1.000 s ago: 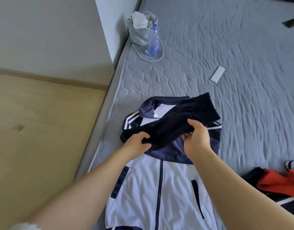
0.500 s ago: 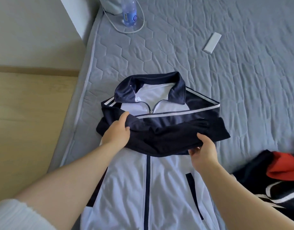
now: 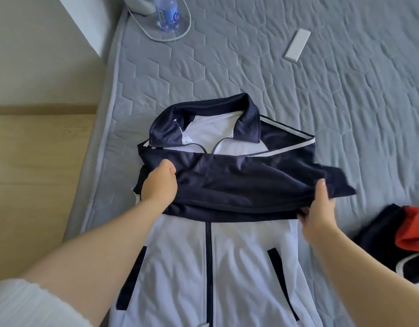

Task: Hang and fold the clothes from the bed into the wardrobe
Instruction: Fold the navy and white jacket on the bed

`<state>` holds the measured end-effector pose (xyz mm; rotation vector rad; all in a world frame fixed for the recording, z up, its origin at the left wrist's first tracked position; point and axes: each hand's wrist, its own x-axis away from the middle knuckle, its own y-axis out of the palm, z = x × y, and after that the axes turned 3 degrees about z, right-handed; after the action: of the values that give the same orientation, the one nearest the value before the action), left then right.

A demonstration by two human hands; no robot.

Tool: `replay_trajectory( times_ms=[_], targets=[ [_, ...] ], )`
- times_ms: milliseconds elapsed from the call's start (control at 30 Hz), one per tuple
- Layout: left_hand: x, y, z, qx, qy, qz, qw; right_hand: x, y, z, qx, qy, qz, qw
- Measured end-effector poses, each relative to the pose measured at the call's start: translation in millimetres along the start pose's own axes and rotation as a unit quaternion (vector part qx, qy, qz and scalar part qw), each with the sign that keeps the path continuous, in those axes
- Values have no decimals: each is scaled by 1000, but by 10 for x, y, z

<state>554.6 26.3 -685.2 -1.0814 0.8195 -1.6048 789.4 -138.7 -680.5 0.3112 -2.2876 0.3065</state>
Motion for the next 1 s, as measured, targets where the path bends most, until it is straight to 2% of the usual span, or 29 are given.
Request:
replay_trajectory(
  times_ms=[67, 133, 233, 300, 333, 433, 533, 667, 733, 800, 900, 967, 1000],
  targets=[
    [90, 79, -136, -124, 69, -63, 988, -32, -43, 149, 84, 10, 18, 996],
    [198, 150, -303, -243, 111, -122, 956, -5, -71, 303, 130, -17, 30, 991],
    [327, 181, -543, -299, 38, -145, 942, 104, -83, 497, 257, -83, 1, 963],
    [367, 118, -662, -296, 13, -114, 948, 172, -80, 586, 339, -118, -17, 933],
    [371, 85, -707, -271, 17, -78, 959, 201, -72, 621, 362, -135, -24, 922],
    [363, 13, -764, -92, 41, 39, 994, 276, -36, 691, 421, -220, -18, 880],
    [332, 14, -825, -4, 9, 101, 995, 333, 60, 710, 505, -323, -10, 800],
    [188, 71, -996, 38, -93, 78, 992, 410, 288, 769, 577, -411, -101, 699],
    [61, 68, -1024, 63, -88, 81, 991, 419, 455, 828, 593, -436, -162, 657],
    [-62, 26, -1008, 77, -37, 103, 991, 395, 609, 884, 608, -428, -200, 639],
    [-164, -59, -984, 83, 19, 146, 986, 335, 717, 940, 623, -382, -202, 652],
    [-195, -74, -969, 126, -22, 203, 971, 317, 733, 981, 640, -378, -207, 636],
    [-197, -67, -959, 160, -68, 229, 958, 317, 742, 998, 650, -376, -212, 625]
  ],
)
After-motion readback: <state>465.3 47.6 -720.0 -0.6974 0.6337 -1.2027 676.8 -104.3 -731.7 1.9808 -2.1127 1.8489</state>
